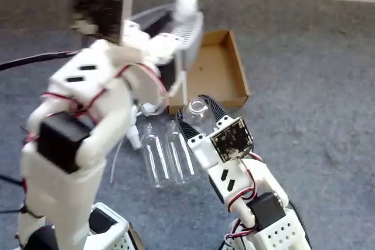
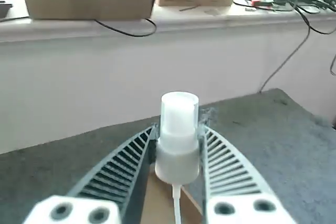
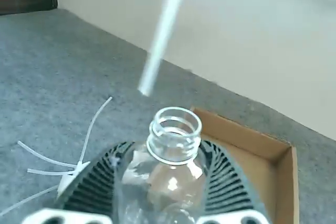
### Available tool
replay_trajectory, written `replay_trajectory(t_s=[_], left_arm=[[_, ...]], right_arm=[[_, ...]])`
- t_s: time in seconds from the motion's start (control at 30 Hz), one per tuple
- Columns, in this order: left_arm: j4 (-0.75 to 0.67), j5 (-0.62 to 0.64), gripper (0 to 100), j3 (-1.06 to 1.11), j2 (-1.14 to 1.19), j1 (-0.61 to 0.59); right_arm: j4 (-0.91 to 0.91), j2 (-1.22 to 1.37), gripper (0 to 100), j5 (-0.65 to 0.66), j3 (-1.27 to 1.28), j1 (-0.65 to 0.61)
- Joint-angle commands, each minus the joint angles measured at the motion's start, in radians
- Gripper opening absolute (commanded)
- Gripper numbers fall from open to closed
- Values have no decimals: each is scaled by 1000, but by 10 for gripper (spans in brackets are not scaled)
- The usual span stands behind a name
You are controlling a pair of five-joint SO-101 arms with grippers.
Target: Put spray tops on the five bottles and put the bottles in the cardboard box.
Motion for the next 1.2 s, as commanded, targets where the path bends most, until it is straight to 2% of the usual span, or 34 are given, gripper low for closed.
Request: replay_trajectory(t_s=[0.0,0.33,0.5,0.9,1.17], left_arm=[[-57,6,6,-61,42,56],[-54,6,6,-114,136,84],[-48,-57,5,-113,140,59],[77,-58,5,-113,140,36],[104,-58,5,73,45,47]], right_arm=[[-38,-13,4,0,-4,-7],[-38,-18,4,-3,-4,-4],[-38,-18,4,-3,-4,-4],[12,-15,4,-6,-7,-2],[38,-12,4,-8,-10,-2]])
